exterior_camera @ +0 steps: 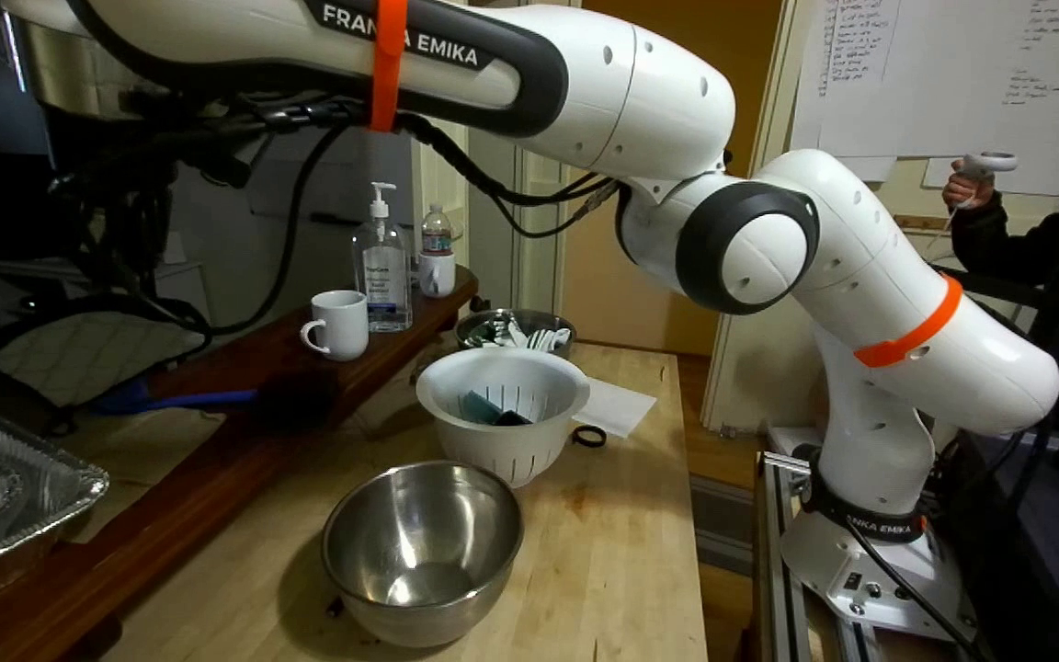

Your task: Pick up the pot holder and place it on the small silver bowl

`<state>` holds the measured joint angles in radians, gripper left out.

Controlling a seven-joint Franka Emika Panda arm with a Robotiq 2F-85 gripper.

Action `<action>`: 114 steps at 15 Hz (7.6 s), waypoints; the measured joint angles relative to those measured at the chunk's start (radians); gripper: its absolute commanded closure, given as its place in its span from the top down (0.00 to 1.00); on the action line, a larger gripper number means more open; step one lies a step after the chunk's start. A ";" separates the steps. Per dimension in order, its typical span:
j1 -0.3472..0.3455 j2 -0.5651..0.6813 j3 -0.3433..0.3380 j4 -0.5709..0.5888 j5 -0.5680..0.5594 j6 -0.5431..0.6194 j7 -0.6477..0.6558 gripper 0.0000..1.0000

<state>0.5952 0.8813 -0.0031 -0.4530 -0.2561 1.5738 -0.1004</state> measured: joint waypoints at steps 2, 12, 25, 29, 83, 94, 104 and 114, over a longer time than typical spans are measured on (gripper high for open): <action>0.018 -0.002 0.001 0.000 0.008 -0.072 0.104 0.03; 0.068 -0.001 0.021 0.000 0.113 -0.147 0.532 0.03; 0.119 -0.004 0.065 0.000 0.240 -0.189 1.016 0.03; 0.119 -0.001 0.067 -0.002 0.242 -0.189 1.024 0.03; 0.307 -0.127 -0.249 -0.268 0.745 -0.270 2.812 0.03; 0.556 -0.238 -0.781 -0.761 0.916 -0.290 2.812 0.03; 0.844 -0.250 -1.146 -1.065 0.938 -0.243 2.822 0.03; 0.837 -0.296 -1.096 -1.052 0.566 0.072 2.650 0.03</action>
<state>1.4325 0.5851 -1.0989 -1.5051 0.3098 1.6463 2.5495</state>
